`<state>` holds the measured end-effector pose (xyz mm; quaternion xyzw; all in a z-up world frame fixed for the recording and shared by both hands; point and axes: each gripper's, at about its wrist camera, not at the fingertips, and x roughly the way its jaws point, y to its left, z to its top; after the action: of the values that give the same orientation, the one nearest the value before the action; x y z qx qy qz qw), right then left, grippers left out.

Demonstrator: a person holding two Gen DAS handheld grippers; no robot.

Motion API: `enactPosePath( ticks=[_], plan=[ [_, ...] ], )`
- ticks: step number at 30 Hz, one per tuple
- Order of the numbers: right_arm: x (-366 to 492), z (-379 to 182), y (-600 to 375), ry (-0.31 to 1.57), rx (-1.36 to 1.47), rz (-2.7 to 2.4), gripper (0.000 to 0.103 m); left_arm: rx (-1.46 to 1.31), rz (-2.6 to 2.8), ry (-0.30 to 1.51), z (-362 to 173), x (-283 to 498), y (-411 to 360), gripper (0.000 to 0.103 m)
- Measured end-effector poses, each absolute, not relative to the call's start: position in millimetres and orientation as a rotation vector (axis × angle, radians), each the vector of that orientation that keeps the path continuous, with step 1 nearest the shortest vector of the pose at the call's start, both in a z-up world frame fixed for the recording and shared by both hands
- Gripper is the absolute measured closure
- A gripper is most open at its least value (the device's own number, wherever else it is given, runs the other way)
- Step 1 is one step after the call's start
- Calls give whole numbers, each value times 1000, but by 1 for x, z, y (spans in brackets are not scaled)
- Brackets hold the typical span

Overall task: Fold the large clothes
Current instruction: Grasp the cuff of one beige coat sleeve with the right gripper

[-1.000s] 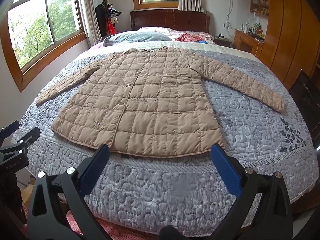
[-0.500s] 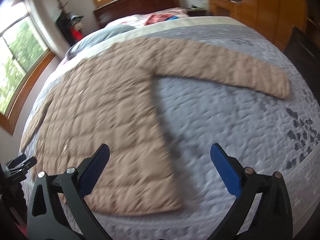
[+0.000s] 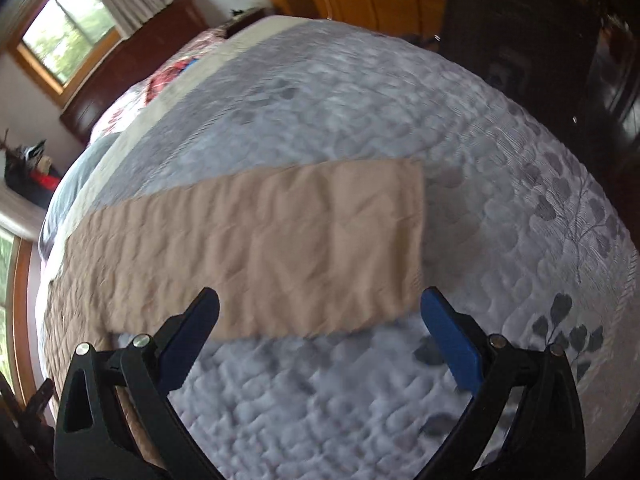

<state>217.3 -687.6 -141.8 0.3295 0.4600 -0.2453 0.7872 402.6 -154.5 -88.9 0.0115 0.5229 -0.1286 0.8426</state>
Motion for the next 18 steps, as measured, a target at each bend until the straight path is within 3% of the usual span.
enactPosePath(
  ticks=[3, 5, 6, 9, 13, 18],
  plan=[
    [220, -160, -714, 1005, 743, -550, 5, 19, -269, 1121, -102, 423, -165, 14],
    [221, -170, -727, 1009, 771, -556, 15, 15, -270, 1131, -111, 433, -168, 16],
    [222, -174, -732, 1007, 797, -541, 28, 13, -270, 1132, -114, 437, -170, 16],
    [227, -179, -737, 1001, 835, -518, 35, 10, -262, 1131, -124, 446, -171, 16],
    [243, -172, -729, 994, 835, -431, 90, -23, -262, 1147, -135, 452, -166, 24],
    [257, -169, -722, 1002, 776, -478, 94, -7, -256, 1121, -141, 452, -161, 26]
  ],
)
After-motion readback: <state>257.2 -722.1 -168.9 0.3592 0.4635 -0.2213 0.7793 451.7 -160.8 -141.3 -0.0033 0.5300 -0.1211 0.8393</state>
